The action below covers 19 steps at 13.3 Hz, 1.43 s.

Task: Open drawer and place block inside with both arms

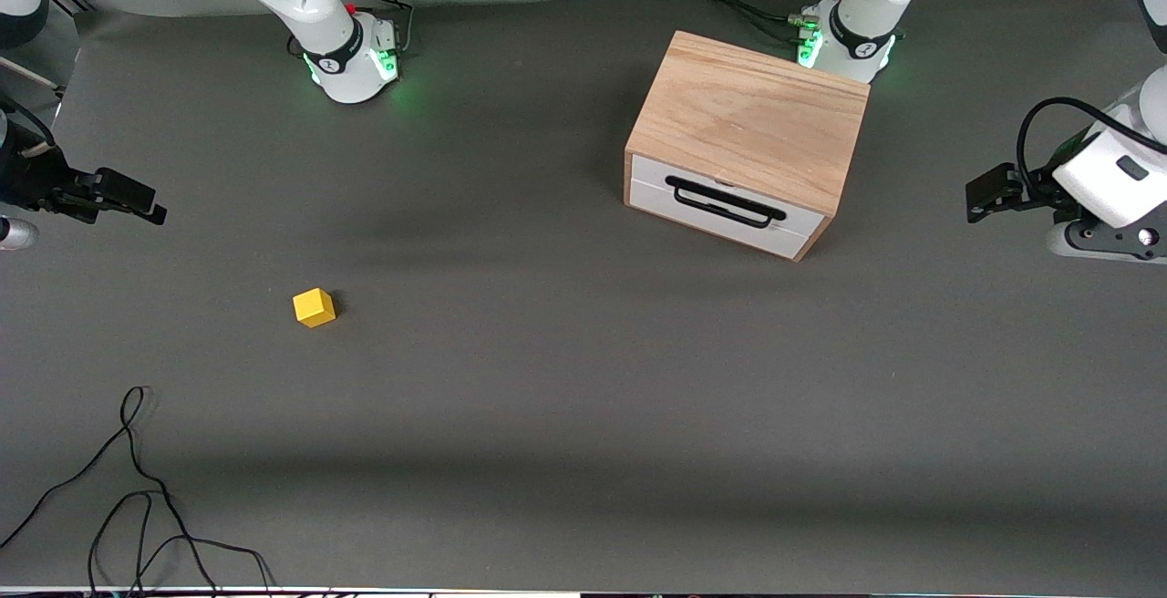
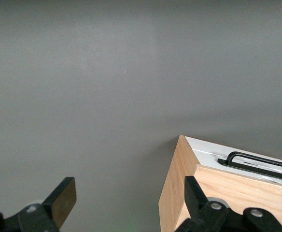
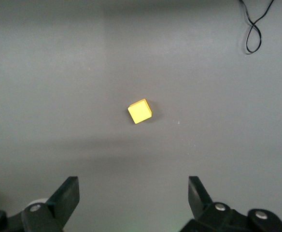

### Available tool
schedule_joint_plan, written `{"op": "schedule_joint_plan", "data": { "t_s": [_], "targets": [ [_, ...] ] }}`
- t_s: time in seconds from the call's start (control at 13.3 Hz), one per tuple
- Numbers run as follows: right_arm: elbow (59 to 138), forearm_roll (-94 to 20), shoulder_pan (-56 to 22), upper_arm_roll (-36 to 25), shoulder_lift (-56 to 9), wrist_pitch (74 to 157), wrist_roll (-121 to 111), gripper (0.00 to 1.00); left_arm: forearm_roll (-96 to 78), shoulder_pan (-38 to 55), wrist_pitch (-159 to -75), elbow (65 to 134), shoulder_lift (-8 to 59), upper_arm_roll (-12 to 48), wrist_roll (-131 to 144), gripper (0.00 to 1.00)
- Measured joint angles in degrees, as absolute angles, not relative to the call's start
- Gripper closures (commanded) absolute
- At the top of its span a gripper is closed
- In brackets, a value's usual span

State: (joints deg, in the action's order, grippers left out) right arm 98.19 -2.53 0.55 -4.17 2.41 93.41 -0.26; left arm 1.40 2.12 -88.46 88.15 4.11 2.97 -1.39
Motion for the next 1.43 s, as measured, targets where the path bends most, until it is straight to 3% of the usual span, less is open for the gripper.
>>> {"op": "schedule_joint_plan", "data": {
  "t_s": [1.05,1.43],
  "targets": [
    [97.3,-2.5,0.0,-2.9,0.2,93.3,-0.3,0.00,1.3,2.2,-88.5,88.1,4.1,3.2,-1.4,0.00],
    [97.3,-2.5,-0.1,-2.6,-0.4,93.5,-0.3,0.00,1.0,4.8,-88.4,88.1,4.1,6.9,4.0,0.00]
  ]
}}
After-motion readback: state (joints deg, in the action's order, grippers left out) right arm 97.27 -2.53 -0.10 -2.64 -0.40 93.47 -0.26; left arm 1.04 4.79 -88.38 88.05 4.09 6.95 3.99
